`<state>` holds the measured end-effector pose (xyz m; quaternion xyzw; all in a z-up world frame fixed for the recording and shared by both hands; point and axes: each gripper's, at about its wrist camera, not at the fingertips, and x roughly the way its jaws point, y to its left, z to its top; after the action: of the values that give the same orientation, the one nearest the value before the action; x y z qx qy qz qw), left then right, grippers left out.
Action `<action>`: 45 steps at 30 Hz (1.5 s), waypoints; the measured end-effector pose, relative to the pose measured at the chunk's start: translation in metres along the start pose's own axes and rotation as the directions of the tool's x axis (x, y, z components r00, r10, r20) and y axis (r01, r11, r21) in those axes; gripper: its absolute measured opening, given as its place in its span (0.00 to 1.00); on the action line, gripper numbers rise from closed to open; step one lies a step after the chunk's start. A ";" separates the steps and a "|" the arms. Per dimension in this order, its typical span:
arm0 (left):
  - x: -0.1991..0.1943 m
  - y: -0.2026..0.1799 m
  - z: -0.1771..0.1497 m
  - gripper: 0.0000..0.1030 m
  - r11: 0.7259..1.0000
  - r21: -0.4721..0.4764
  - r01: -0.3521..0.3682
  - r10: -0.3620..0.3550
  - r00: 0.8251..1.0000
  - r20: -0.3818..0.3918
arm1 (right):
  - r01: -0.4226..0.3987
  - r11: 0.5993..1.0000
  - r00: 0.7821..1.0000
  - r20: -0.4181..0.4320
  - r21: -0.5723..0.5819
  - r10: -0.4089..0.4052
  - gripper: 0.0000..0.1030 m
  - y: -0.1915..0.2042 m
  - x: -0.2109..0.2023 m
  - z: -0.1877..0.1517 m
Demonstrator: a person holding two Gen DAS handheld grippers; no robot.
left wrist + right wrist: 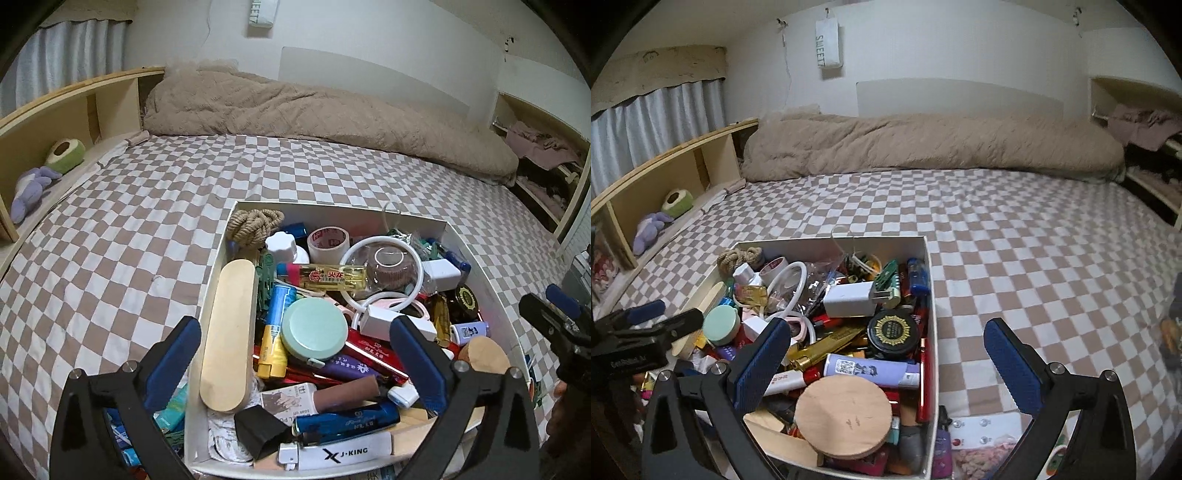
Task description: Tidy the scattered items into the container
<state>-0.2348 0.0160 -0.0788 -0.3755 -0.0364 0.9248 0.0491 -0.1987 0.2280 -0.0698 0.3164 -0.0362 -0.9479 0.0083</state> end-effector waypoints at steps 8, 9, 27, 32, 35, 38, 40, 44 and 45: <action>-0.028 -0.002 -0.001 1.00 1.000 0.028 -0.004 0.003 0.999 0.047 | 0.052 0.998 0.998 0.045 -0.046 -0.050 1.00 0.005 -0.028 -0.002; -0.033 -0.003 -0.001 1.00 0.999 0.032 -0.010 0.008 0.999 0.052 | 0.057 0.997 0.997 0.052 -0.054 -0.054 1.00 0.007 -0.032 -0.001; -0.108 -0.010 0.002 1.00 0.996 0.080 -0.027 0.010 0.980 0.199 | 0.052 0.993 0.983 0.183 -0.109 -0.031 1.00 0.024 -0.102 0.009; -0.132 -0.015 0.001 1.00 0.995 0.100 -0.022 -0.004 0.967 0.254 | 0.055 0.992 0.977 0.210 -0.114 -0.031 1.00 0.024 -0.113 0.010; -0.145 -0.017 0.000 1.00 0.993 0.115 -0.009 -0.024 0.959 0.283 | 0.054 0.992 0.974 0.223 -0.114 -0.027 1.00 0.023 -0.120 0.010; -0.157 -0.018 0.000 1.00 0.992 0.124 -0.012 -0.028 0.948 0.316 | 0.042 0.993 0.971 0.238 -0.111 -0.015 1.00 0.021 -0.126 0.010; -0.164 -0.019 -0.001 1.00 0.992 0.130 -0.009 -0.035 0.942 0.334 | 0.043 0.993 0.968 0.249 -0.111 -0.015 1.00 0.021 -0.130 0.010; -0.178 -0.019 -0.002 1.00 0.991 0.135 -0.018 -0.034 0.928 0.371 | 0.045 0.993 0.965 0.263 -0.112 -0.014 1.00 0.021 -0.137 0.010; -0.180 -0.019 -0.003 1.00 0.990 0.137 -0.019 -0.034 0.926 0.375 | 0.045 0.993 0.964 0.266 -0.113 -0.013 1.00 0.021 -0.138 0.010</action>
<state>-0.1034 0.0138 0.0457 -0.1866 0.0175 0.9798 0.0704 -0.0946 0.2128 0.0229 0.1864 0.0236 -0.9822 0.0082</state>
